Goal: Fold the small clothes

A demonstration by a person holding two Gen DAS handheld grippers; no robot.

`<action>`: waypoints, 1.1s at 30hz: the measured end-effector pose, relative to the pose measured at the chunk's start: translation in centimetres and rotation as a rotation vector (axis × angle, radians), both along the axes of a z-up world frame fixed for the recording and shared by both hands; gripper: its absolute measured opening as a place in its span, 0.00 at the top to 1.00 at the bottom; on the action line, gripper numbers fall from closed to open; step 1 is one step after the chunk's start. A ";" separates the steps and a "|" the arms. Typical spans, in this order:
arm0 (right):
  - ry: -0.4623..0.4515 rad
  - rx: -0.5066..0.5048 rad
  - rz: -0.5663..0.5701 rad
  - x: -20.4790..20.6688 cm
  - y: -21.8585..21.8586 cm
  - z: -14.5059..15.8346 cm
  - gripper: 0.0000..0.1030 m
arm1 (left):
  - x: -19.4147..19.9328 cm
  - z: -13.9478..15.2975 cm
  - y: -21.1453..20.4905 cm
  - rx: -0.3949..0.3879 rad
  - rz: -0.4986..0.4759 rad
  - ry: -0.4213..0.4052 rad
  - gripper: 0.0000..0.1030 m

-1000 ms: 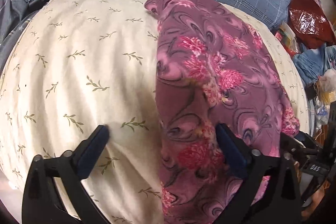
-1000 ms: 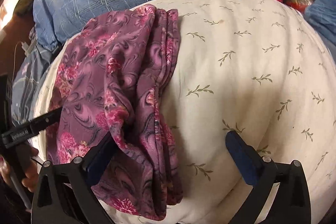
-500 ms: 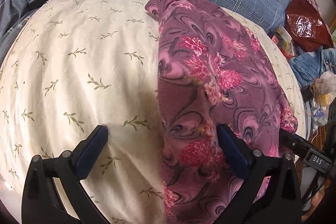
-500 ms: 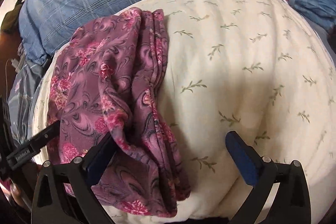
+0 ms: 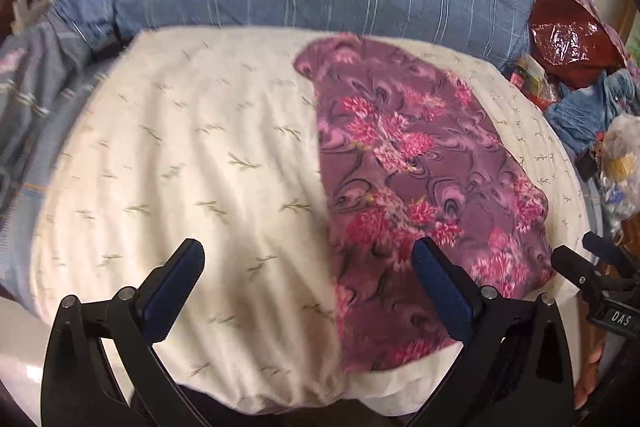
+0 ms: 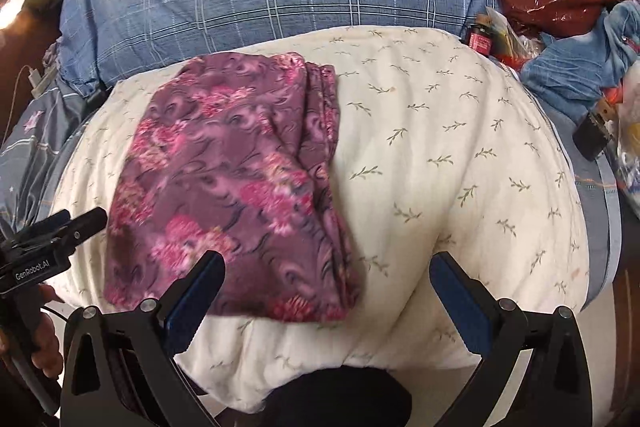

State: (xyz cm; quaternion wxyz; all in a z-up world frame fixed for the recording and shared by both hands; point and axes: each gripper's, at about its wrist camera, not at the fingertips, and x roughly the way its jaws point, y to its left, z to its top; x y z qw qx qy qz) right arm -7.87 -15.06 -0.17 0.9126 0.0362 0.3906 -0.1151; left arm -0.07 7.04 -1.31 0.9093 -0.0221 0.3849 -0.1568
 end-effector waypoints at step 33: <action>-0.029 -0.191 0.057 -3.2 2.2 -0.5 0.00 | -5.8 -0.2 0.4 0.177 -0.062 -0.106 0.00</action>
